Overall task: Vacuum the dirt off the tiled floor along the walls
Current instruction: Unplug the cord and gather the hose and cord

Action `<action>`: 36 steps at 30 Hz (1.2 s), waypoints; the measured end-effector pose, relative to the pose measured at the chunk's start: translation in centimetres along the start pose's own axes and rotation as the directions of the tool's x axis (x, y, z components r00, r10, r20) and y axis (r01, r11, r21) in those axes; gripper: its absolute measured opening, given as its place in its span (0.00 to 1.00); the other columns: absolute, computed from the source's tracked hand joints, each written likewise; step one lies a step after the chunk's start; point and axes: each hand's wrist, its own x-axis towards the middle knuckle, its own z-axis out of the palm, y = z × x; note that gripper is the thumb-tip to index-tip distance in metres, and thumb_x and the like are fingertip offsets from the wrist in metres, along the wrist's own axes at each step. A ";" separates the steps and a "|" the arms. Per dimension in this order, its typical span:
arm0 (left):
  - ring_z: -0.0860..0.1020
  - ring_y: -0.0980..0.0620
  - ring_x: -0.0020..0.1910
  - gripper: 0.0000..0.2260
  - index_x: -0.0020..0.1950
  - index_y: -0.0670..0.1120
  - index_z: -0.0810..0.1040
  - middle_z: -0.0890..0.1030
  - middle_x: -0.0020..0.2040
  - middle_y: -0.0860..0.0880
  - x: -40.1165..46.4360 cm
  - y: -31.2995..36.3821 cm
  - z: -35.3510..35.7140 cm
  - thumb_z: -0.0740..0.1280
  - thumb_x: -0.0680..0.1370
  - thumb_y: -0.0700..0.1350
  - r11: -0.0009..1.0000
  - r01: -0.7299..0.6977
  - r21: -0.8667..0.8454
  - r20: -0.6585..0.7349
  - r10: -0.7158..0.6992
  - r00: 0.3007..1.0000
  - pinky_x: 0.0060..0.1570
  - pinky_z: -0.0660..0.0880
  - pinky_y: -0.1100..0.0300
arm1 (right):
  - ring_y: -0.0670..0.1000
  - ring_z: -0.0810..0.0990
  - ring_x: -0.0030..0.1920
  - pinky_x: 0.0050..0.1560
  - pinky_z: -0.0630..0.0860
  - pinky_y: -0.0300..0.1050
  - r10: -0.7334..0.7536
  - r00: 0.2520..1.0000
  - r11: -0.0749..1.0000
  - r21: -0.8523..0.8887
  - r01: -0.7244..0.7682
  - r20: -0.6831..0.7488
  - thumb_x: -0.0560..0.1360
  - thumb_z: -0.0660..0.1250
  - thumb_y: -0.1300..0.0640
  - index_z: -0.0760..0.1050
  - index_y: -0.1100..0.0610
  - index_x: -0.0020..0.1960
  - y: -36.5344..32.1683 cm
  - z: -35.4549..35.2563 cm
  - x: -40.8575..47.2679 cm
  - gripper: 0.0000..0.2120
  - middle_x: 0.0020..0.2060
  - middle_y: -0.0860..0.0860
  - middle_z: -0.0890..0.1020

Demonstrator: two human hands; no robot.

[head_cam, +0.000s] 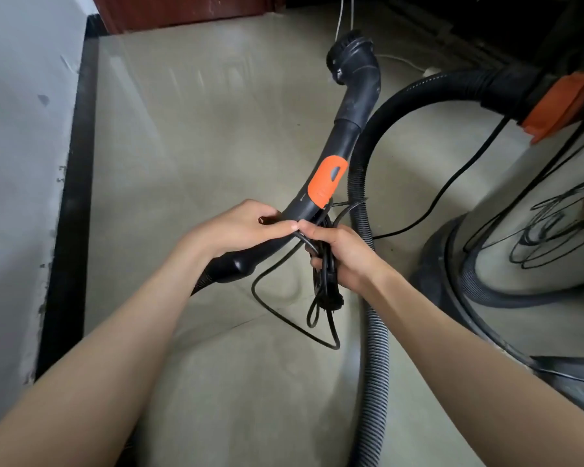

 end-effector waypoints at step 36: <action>0.79 0.44 0.36 0.13 0.43 0.42 0.68 0.77 0.38 0.43 -3.5 31.6 -18.9 0.62 0.80 0.51 0.586 0.057 -0.809 -0.329 -0.530 0.782 0.41 0.77 0.52 | 0.49 0.72 0.30 0.29 0.71 0.37 0.203 0.969 0.855 -0.507 -0.107 0.138 0.71 0.76 0.58 0.78 0.59 0.34 -33.2 5.9 -17.1 0.11 0.29 0.52 0.79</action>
